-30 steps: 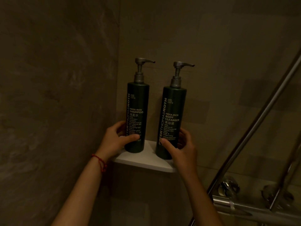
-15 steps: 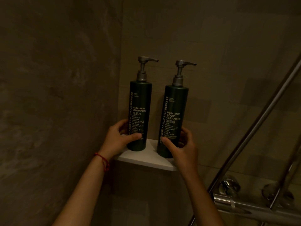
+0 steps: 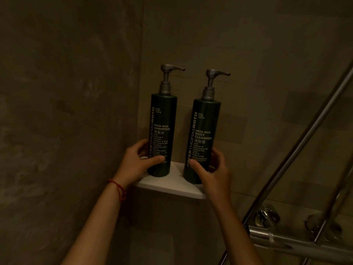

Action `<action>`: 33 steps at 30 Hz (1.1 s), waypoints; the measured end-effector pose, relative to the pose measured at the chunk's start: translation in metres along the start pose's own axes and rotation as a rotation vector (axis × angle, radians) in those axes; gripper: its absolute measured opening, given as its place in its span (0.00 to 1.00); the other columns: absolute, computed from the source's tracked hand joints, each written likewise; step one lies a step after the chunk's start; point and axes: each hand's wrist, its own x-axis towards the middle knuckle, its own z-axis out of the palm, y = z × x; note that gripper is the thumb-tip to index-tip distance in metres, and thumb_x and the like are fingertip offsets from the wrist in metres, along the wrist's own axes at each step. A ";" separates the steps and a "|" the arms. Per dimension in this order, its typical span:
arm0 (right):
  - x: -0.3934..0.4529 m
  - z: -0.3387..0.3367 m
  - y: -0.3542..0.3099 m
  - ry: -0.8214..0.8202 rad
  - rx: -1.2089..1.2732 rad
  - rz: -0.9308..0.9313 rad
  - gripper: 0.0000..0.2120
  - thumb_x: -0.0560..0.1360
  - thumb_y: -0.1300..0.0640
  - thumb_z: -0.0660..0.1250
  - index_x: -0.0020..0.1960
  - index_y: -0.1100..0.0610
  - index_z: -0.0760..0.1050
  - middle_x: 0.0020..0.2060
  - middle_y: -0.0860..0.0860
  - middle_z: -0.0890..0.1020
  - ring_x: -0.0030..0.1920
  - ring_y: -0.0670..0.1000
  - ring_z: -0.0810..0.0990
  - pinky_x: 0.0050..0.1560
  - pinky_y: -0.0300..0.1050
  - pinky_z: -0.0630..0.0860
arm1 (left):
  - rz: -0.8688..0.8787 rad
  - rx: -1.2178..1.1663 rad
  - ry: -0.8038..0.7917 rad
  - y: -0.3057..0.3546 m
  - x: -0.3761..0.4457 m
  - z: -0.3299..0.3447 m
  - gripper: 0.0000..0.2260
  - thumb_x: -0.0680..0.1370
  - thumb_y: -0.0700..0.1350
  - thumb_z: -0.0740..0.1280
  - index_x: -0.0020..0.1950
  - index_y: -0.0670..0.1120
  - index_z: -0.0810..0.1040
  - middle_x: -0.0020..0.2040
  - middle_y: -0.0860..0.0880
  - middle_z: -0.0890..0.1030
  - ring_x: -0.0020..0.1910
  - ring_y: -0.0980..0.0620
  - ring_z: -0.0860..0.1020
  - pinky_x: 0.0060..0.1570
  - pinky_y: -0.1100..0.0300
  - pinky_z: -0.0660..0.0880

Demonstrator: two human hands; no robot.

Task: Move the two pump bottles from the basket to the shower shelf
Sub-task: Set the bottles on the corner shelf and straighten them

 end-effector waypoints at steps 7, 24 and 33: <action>-0.001 0.000 0.000 0.017 -0.011 -0.005 0.31 0.54 0.36 0.71 0.55 0.34 0.65 0.48 0.32 0.73 0.46 0.31 0.74 0.38 0.21 0.72 | -0.014 0.003 -0.009 -0.001 0.001 -0.001 0.28 0.66 0.39 0.72 0.64 0.46 0.68 0.50 0.60 0.75 0.48 0.63 0.74 0.40 0.71 0.72; -0.003 0.000 0.000 0.015 -0.044 0.027 0.28 0.55 0.35 0.70 0.53 0.30 0.64 0.48 0.33 0.73 0.49 0.34 0.74 0.42 0.30 0.73 | -0.023 0.027 -0.015 -0.003 0.002 0.000 0.29 0.66 0.40 0.73 0.65 0.46 0.68 0.51 0.56 0.75 0.51 0.59 0.74 0.39 0.70 0.72; -0.008 -0.004 -0.004 -0.022 -0.067 0.066 0.33 0.62 0.42 0.72 0.64 0.45 0.66 0.53 0.39 0.75 0.51 0.38 0.75 0.44 0.31 0.73 | 0.013 0.013 0.047 0.002 -0.005 0.007 0.28 0.68 0.42 0.71 0.66 0.46 0.67 0.48 0.60 0.73 0.45 0.67 0.72 0.33 0.77 0.72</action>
